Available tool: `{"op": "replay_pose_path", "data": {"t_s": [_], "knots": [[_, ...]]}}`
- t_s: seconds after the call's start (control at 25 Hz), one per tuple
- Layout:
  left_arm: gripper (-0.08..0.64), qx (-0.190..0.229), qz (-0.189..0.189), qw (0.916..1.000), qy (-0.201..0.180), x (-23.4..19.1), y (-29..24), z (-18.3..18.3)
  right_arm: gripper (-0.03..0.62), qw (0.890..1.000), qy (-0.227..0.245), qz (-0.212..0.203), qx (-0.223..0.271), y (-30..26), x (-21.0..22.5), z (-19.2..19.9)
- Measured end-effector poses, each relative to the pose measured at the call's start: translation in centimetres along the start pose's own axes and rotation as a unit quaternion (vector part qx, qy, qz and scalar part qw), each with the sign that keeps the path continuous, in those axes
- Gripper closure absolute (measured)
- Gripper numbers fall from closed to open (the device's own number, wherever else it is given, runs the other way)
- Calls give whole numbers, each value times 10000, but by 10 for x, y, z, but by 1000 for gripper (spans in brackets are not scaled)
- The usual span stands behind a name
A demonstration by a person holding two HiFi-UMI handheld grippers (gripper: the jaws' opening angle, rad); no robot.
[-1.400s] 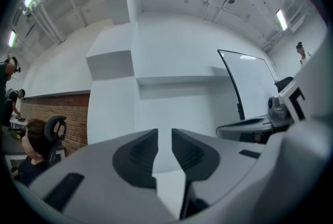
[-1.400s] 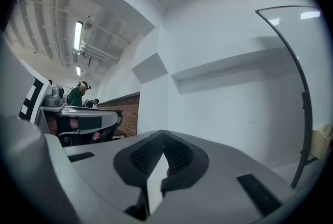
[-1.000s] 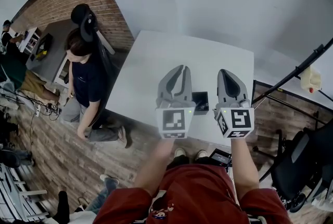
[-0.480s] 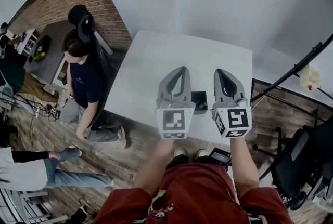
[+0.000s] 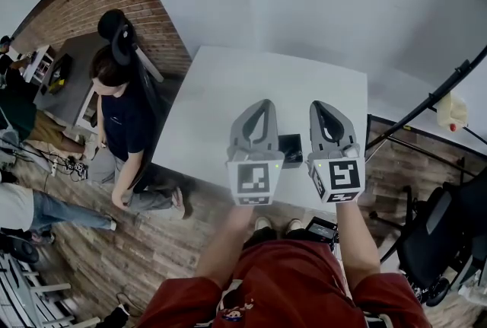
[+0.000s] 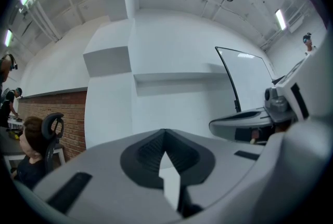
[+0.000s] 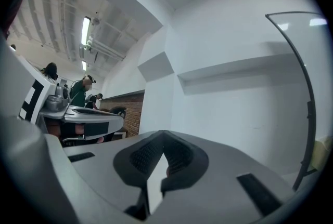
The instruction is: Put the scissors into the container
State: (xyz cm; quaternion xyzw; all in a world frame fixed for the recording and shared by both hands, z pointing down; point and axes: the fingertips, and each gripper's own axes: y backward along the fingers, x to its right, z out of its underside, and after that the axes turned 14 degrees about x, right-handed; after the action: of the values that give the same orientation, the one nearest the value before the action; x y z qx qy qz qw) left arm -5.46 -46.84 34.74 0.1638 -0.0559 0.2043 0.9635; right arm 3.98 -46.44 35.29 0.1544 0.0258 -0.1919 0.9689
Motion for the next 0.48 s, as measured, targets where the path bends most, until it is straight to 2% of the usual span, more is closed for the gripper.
{"op": "replay_pose_path", "data": {"t_s": [0.48], "knots": [[549, 65, -37, 10000, 32, -1, 0, -2, 584, 10000, 36, 11, 51, -1, 0, -2]]}}
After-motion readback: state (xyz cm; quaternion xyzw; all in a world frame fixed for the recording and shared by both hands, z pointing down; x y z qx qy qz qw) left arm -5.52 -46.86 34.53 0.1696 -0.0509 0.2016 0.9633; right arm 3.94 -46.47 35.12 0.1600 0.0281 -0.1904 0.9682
